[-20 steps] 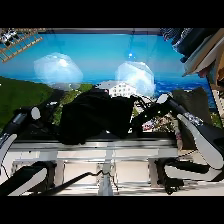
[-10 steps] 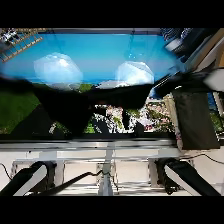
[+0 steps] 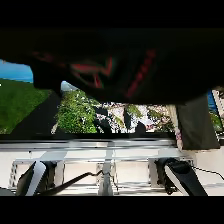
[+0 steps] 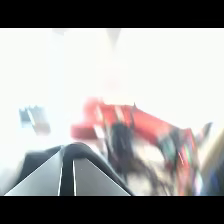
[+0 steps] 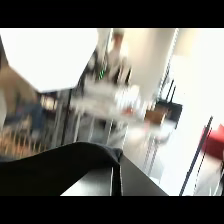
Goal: Fold the clothes and pants, and hang the long-sleeved shirts on hangers.
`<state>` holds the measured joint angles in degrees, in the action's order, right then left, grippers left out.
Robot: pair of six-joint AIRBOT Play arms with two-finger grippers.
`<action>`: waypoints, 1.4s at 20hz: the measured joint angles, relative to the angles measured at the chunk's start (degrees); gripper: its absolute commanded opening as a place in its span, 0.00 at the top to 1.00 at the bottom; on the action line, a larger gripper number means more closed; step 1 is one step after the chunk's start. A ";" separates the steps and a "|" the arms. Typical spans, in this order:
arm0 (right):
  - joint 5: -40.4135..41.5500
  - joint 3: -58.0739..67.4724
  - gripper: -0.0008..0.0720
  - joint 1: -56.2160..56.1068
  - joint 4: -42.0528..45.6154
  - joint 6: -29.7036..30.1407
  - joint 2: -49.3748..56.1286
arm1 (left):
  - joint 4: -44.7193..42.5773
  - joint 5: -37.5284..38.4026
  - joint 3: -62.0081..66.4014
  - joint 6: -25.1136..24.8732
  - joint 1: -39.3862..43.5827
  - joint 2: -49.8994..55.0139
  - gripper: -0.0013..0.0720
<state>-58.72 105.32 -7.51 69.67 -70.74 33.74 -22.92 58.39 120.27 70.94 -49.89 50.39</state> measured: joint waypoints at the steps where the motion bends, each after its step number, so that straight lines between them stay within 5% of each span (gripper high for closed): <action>1: 0.04 0.90 0.97 0.00 0.24 -0.22 0.52 | 1.44 -1.18 0.42 0.02 -1.03 0.74 0.97; 5: -5.35 1.57 0.97 0.00 4.72 -2.60 9.25 | 5.14 0.83 -3.26 -2.43 2.29 8.81 0.97; 10: -8.79 -4.50 0.96 0.00 6.86 -4.68 28.55 | -6.19 6.56 -11.26 -5.40 17.84 24.06 0.97; 17: 9.75 -8.39 0.96 0.13 7.26 -5.97 57.27 | -18.53 -0.15 -13.75 -7.13 29.55 47.36 0.97; 18: 13.64 -8.52 0.92 0.22 7.15 -6.49 60.30 | -19.19 -2.89 -13.84 -7.13 30.01 49.81 0.91; 19: 17.66 -8.57 0.69 0.33 7.02 -7.10 63.21 | -19.45 -5.27 -13.86 -7.17 30.36 51.71 0.64; 20: 20.98 -8.66 0.35 0.39 6.75 -7.45 65.46 | -19.78 -7.30 -13.88 -7.26 30.60 53.37 0.13; 21: 23.82 -8.68 0.31 0.52 6.45 -7.93 67.30 | -20.44 -8.31 -13.90 -7.23 30.62 54.49 0.05; 23: 23.89 -8.48 0.31 1.64 5.70 -9.44 69.13 | -23.76 -6.51 -13.90 -5.53 29.55 55.45 0.05; 24: 20.87 -8.33 0.31 2.89 5.09 -10.14 69.48 | -26.62 -3.26 -13.90 -3.43 28.44 55.49 0.15; 25: 16.20 -8.35 0.31 4.61 3.98 -10.54 69.77 | -31.28 0.81 -13.94 -0.72 26.60 55.49 0.23; 28: -1.22 -11.43 0.31 10.27 -4.76 -8.41 70.14 | -38.60 15.78 -18.18 5.01 19.58 54.38 0.24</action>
<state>-59.94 93.89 2.76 64.90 -79.15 103.88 -61.52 74.17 102.08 75.94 -30.30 104.77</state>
